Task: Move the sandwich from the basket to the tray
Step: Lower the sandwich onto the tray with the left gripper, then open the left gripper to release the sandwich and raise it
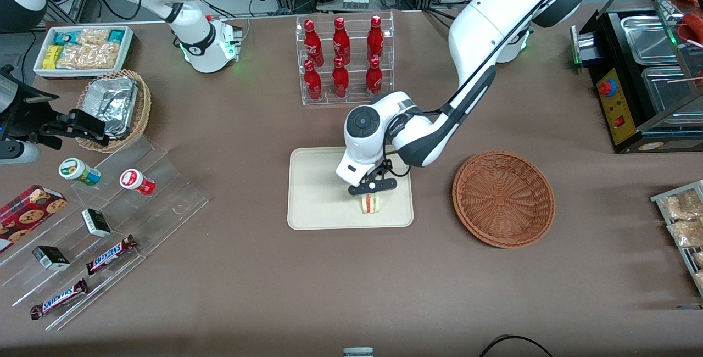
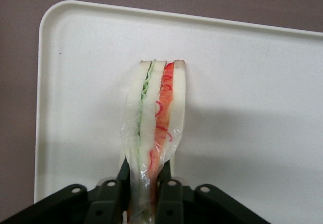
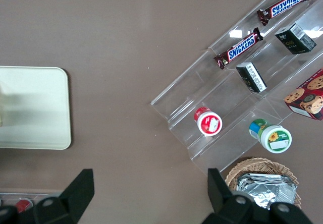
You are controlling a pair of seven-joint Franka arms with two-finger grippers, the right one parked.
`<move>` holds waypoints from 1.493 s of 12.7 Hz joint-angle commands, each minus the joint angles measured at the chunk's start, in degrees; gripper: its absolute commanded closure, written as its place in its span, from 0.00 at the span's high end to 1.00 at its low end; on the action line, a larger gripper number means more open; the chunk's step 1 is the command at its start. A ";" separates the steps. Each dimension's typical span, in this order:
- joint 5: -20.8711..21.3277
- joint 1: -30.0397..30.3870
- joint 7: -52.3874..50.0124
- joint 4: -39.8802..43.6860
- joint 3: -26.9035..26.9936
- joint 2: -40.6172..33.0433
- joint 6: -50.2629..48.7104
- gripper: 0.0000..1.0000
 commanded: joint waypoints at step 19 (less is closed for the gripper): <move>-15.67 18.42 17.30 1.10 0.10 -30.95 -33.00 1.00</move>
